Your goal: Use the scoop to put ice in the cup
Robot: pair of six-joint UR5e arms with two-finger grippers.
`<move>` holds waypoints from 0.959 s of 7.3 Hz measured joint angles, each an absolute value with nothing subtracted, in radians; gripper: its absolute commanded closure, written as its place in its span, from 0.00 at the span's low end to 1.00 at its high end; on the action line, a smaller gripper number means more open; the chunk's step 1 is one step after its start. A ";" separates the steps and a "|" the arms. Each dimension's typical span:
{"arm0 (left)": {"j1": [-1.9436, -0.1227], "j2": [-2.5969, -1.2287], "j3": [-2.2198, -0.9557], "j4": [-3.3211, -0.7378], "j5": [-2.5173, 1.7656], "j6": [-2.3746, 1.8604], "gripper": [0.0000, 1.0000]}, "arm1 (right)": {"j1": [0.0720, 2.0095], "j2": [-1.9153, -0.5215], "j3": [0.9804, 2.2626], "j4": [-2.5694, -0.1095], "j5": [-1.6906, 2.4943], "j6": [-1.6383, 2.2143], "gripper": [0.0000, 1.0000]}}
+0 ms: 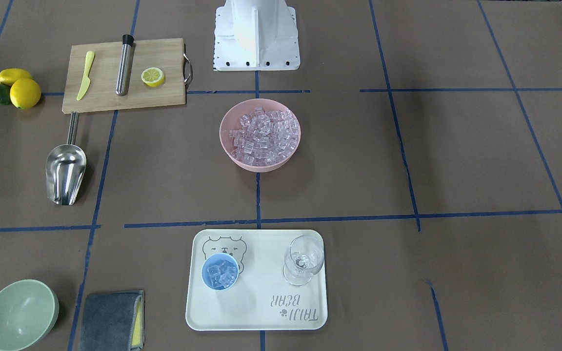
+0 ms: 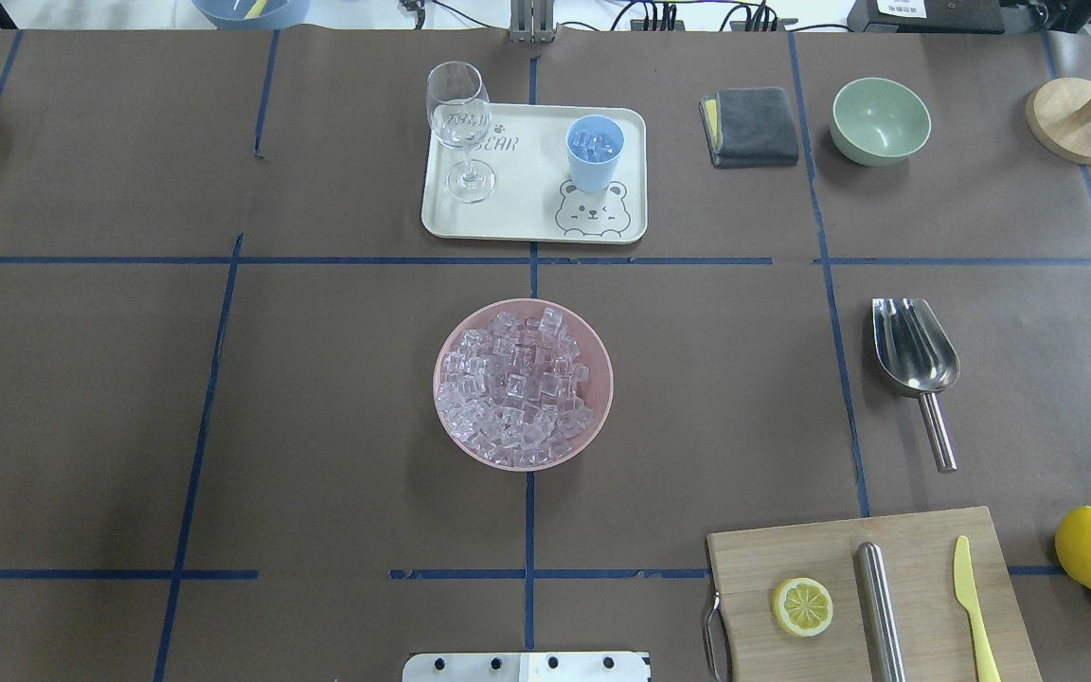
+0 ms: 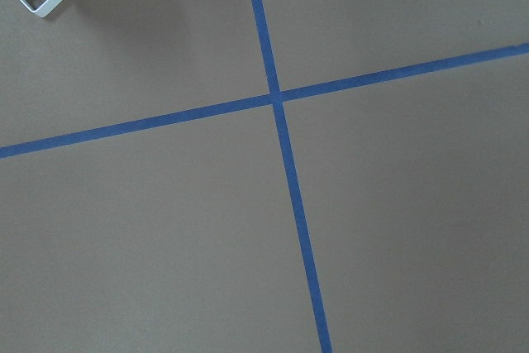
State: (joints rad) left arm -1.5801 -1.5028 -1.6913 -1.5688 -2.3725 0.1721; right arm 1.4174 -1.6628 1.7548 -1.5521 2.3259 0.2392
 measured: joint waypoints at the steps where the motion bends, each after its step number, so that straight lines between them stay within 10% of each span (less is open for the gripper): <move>1: -1.580 -1.504 -1.691 -1.569 -2.373 0.172 0.00 | 1.417 -1.662 1.756 -1.551 2.326 0.261 0.00; 7: -1.580 -1.512 -1.667 -1.631 -2.371 0.177 0.00 | 1.417 -1.660 1.750 -1.551 2.326 0.279 0.00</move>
State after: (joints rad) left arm -1.5802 -1.5123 -1.6672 -1.6306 -2.3709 0.1773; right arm 1.4174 -1.6598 1.7498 -1.5508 2.3255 0.2792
